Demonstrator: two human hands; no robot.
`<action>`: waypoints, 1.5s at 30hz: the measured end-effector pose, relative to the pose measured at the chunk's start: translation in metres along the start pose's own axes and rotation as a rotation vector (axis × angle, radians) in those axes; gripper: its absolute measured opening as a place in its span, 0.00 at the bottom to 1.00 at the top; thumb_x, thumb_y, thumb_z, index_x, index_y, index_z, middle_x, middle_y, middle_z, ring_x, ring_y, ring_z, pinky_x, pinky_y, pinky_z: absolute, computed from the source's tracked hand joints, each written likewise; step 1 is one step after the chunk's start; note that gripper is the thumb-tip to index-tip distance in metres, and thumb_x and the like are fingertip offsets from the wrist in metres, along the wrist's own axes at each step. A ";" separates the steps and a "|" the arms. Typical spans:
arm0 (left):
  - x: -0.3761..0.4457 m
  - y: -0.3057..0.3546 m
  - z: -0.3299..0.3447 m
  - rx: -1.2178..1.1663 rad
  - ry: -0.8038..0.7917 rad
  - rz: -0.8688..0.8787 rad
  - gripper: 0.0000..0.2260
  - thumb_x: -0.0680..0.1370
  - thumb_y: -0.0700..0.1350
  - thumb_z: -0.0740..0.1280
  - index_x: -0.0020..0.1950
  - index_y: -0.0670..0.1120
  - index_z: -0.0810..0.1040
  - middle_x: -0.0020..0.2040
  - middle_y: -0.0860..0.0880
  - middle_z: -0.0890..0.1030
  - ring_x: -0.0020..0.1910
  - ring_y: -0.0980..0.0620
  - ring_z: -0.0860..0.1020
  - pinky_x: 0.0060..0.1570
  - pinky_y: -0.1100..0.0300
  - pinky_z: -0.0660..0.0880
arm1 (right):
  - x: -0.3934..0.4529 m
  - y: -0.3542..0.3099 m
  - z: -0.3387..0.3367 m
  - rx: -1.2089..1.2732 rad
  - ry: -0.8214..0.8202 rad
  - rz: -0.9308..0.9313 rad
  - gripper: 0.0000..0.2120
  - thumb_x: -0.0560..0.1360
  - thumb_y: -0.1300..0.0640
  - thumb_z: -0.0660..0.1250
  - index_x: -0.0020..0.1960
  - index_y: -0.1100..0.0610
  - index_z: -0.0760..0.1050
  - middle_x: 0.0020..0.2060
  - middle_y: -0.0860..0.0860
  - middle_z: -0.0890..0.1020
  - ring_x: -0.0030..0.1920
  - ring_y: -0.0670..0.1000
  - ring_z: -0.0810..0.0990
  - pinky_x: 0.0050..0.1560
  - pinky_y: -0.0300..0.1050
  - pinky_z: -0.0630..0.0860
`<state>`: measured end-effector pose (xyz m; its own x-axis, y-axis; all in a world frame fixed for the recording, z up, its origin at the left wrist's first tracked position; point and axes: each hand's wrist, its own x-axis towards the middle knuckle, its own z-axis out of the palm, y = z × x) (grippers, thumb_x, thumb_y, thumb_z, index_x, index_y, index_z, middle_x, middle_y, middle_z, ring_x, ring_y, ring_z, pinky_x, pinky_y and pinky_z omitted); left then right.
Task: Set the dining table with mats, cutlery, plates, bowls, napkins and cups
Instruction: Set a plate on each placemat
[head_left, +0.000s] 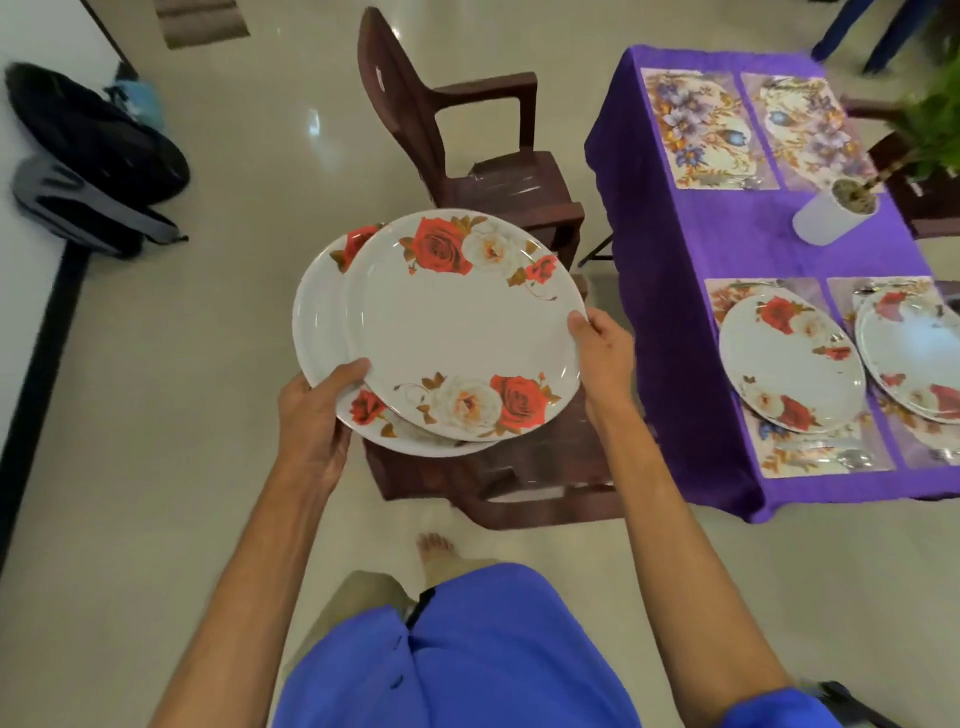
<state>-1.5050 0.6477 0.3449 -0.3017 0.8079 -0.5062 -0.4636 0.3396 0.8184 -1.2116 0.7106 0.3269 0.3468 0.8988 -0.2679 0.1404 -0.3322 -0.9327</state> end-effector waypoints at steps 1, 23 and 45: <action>0.013 0.013 -0.006 0.011 -0.016 -0.005 0.14 0.76 0.34 0.73 0.61 0.41 0.83 0.56 0.44 0.88 0.55 0.43 0.86 0.54 0.48 0.85 | 0.002 -0.007 0.010 -0.008 0.011 0.008 0.10 0.84 0.57 0.63 0.46 0.54 0.79 0.34 0.41 0.81 0.34 0.37 0.79 0.33 0.31 0.71; 0.359 0.224 -0.059 0.157 -0.416 -0.176 0.18 0.78 0.37 0.72 0.68 0.42 0.81 0.63 0.45 0.85 0.65 0.42 0.82 0.63 0.47 0.79 | 0.049 -0.105 0.275 0.289 0.293 0.299 0.11 0.80 0.54 0.68 0.58 0.60 0.82 0.51 0.54 0.88 0.53 0.57 0.87 0.61 0.60 0.82; 0.602 0.266 0.272 0.238 -0.766 -0.287 0.20 0.78 0.38 0.73 0.70 0.43 0.80 0.65 0.43 0.84 0.64 0.43 0.82 0.61 0.49 0.80 | 0.308 -0.174 0.269 0.518 0.492 0.303 0.16 0.78 0.65 0.67 0.65 0.57 0.78 0.59 0.58 0.85 0.62 0.65 0.82 0.65 0.68 0.75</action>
<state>-1.5832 1.3551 0.3319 0.4874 0.7490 -0.4489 -0.2227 0.6037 0.7654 -1.3786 1.1225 0.3416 0.6902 0.5193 -0.5040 -0.4355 -0.2582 -0.8624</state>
